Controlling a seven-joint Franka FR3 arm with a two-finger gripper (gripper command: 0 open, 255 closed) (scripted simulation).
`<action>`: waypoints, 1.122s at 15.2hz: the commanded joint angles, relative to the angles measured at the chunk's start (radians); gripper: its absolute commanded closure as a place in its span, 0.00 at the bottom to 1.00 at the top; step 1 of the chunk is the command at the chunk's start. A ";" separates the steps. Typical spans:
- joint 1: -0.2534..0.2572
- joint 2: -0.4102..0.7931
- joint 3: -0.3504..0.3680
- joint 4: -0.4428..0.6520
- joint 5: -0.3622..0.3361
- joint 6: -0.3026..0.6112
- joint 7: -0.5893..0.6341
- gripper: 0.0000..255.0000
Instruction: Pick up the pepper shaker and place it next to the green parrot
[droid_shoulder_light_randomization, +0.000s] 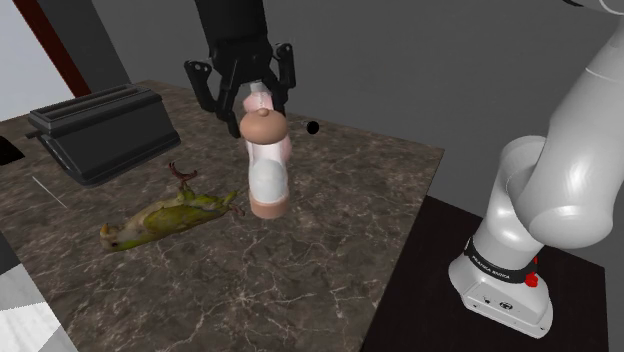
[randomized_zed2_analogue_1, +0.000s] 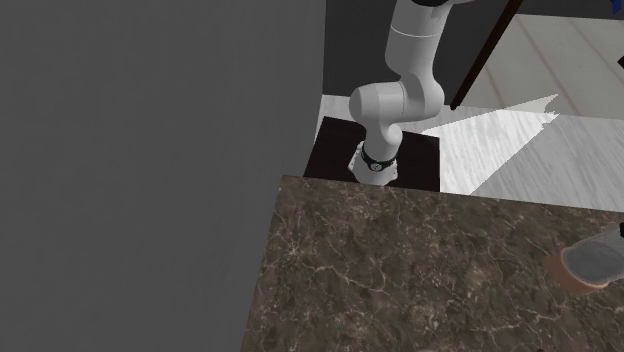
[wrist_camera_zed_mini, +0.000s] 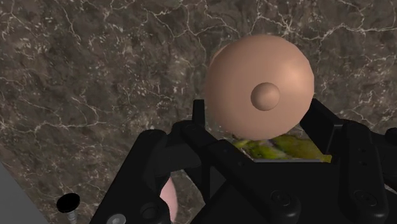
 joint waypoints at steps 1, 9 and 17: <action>0.000 -0.014 -0.001 -0.044 0.003 0.031 -0.005 1.00; 0.001 -0.038 -0.001 -0.178 0.010 0.142 -0.017 1.00; 0.003 -0.046 0.001 -0.294 0.015 0.250 -0.026 1.00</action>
